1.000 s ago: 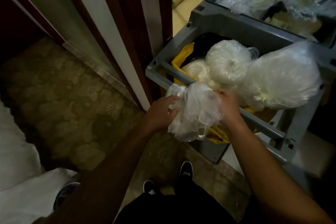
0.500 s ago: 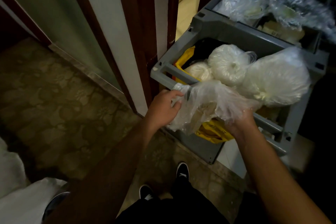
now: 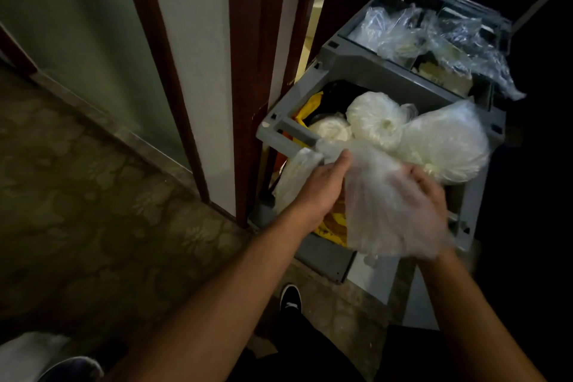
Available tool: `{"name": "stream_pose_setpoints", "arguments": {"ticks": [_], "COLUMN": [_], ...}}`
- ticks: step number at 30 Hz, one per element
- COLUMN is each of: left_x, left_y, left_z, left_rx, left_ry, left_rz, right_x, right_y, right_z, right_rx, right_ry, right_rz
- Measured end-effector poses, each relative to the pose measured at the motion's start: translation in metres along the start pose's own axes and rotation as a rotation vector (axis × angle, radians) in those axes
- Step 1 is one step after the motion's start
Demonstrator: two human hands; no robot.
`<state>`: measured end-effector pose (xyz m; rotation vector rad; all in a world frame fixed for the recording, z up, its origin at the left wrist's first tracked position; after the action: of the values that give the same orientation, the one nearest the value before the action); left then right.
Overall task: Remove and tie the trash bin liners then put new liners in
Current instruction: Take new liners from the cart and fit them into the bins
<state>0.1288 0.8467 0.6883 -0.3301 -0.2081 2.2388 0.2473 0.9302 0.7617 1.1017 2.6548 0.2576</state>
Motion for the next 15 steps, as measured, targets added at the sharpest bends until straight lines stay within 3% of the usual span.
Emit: {"name": "stream_pose_setpoints", "arguments": {"ticks": [2,4,8,10,12,15], "left_x": [-0.007,-0.018,-0.047,-0.062,-0.076,-0.101], "left_y": [0.005,0.017,0.037,0.05,0.066,0.096], "left_z": [0.007,0.021,0.035,0.03,0.015,-0.016], "left_rx": [-0.003,0.154,0.345,0.359,0.413,0.494], "left_ry": [-0.044,-0.143,-0.336,-0.328,-0.278,-0.197], "left_rz": [0.007,0.034,-0.003,-0.006,0.02,0.142], "right_x": [-0.014,-0.02,-0.018,-0.016,-0.013,-0.008], "right_y": [-0.009,-0.019,-0.034,-0.051,-0.078,-0.13], "right_z": [0.001,0.013,0.029,0.032,0.03,0.034], "right_rx": [-0.055,-0.139,-0.232,-0.071,0.035,-0.035], "right_ry": [0.052,0.003,-0.121,-0.186,-0.21,-0.163], "right_rz": [-0.153,-0.273,-0.161,-0.189,-0.365,-0.541]}}
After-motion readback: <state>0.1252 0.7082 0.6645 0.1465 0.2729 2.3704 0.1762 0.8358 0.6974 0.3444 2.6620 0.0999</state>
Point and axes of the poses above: each hand's wrist, its own x-axis towards the middle knuckle, its own y-axis out of the back of the hand, z = x × y, the point moved 5 cm from there along x, towards the middle knuckle, and after that the axes turned 10 degrees about -y, right-handed, at the moved point
